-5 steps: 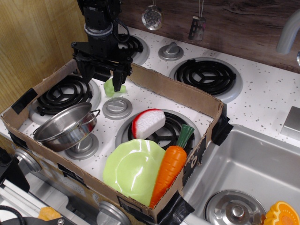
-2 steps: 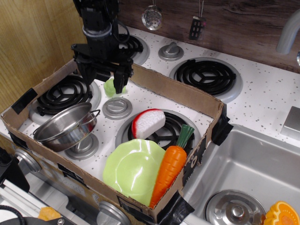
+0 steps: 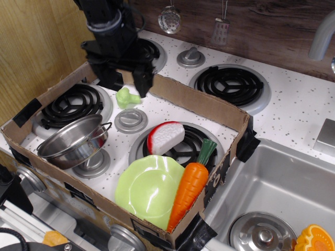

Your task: Take carrot off plate

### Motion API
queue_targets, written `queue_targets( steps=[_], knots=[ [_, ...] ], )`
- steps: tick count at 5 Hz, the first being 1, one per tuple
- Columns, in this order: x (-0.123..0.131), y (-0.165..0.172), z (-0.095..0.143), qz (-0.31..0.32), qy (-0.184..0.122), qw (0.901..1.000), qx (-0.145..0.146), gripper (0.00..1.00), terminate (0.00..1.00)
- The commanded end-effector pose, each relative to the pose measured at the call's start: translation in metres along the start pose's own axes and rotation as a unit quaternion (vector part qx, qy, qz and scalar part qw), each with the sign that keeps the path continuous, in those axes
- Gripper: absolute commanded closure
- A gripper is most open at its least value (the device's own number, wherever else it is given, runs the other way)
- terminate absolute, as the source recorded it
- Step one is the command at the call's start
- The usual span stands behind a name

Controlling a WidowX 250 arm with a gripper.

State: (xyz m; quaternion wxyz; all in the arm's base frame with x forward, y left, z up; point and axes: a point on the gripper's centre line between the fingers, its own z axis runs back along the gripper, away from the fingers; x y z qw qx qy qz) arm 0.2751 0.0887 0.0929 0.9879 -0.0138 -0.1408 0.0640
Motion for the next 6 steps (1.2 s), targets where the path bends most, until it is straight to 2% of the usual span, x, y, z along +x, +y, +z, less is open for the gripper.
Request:
queue_targets(
  steps=[1,2,3,5,6],
  knots=[
    [-0.017,-0.046,0.025,-0.020,-0.052,0.9979,-0.033,0.00,0.00],
    [-0.027,-0.068,0.024,-0.007,-0.059,0.9979,-0.027,0.00,0.00],
    [-0.036,-0.100,0.027,0.008,-0.075,0.9971,-0.008,0.00,0.00],
    [-0.040,-0.130,0.024,0.049,-0.085,0.9951,-0.012,0.00,0.00],
    [-0.043,-0.127,0.012,0.045,-0.091,0.9947,-0.016,0.00,0.00]
  ],
)
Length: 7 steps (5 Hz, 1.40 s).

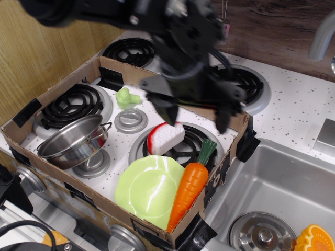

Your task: Take carrot off plate

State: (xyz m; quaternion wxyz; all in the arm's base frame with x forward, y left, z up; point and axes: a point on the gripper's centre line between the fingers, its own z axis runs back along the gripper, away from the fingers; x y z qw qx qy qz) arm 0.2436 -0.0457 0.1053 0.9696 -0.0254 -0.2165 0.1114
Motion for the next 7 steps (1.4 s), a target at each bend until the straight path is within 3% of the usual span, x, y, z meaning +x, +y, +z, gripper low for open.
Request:
queue_targets(
  steps=[1,2,6,7],
  knots=[
    [-0.003,0.005,-0.018,-0.020,-0.026,0.9995,-0.002,0.00,0.00],
    [-0.005,0.010,-0.030,-0.037,-0.027,0.9989,0.011,0.00,0.00],
    [-0.017,0.016,-0.057,-0.029,-0.039,0.9988,-0.005,0.00,0.00],
    [-0.016,0.015,-0.056,-0.028,-0.042,0.9987,0.007,1.00,0.00]
  ],
)
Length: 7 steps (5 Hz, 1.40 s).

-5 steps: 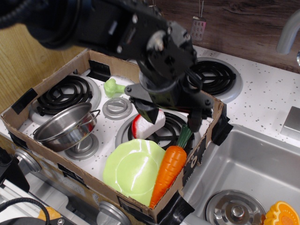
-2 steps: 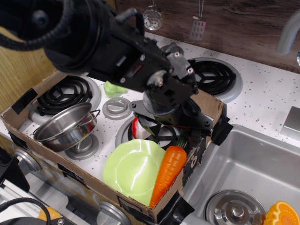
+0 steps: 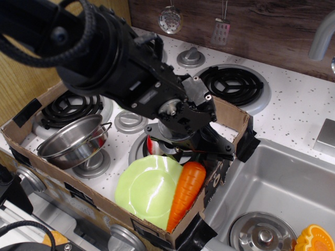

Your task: Take carrot off plate

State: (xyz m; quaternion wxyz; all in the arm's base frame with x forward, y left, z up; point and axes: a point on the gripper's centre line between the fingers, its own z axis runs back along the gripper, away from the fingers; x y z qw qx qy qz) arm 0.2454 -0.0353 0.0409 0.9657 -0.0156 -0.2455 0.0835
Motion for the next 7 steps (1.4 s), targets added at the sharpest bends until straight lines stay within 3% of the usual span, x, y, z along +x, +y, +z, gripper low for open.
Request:
queue_targets(
  steps=[1,2,3,4,5,7],
  knots=[
    [0.009,-0.004,0.007,0.011,-0.006,0.9999,0.011,1.00,0.00],
    [0.015,-0.006,0.015,0.020,0.012,0.9997,0.008,1.00,0.00],
    [0.028,-0.002,0.028,0.023,0.053,0.9983,0.002,1.00,0.00],
    [0.051,0.016,0.034,-0.009,0.106,0.9944,-0.003,1.00,0.00],
    [0.072,0.036,0.035,-0.053,0.125,0.9907,0.008,1.00,0.00],
    [0.107,0.073,0.030,-0.150,0.219,0.9639,0.015,1.00,0.00]
  ],
)
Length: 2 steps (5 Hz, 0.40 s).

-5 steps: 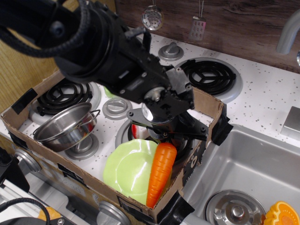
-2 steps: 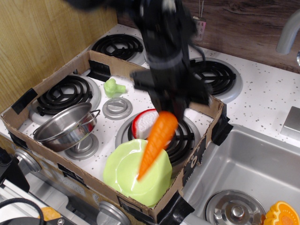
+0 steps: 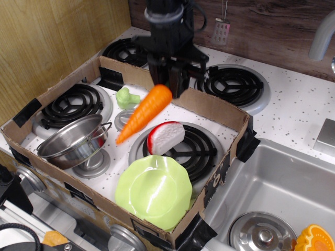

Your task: Take carrot off plate

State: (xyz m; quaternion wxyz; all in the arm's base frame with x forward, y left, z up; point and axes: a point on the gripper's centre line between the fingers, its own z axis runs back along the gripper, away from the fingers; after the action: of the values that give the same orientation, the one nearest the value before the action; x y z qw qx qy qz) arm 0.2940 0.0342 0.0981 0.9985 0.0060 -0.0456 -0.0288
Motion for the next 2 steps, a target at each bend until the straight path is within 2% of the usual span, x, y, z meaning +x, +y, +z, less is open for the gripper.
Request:
queue_targets(
  steps=[1,2],
  knots=[
    [0.013,0.031,0.010,-0.065,0.023,0.9973,0.026,1.00,0.00],
    [0.010,0.046,0.010,-0.079,0.028,0.9959,0.036,1.00,0.00]
  ],
)
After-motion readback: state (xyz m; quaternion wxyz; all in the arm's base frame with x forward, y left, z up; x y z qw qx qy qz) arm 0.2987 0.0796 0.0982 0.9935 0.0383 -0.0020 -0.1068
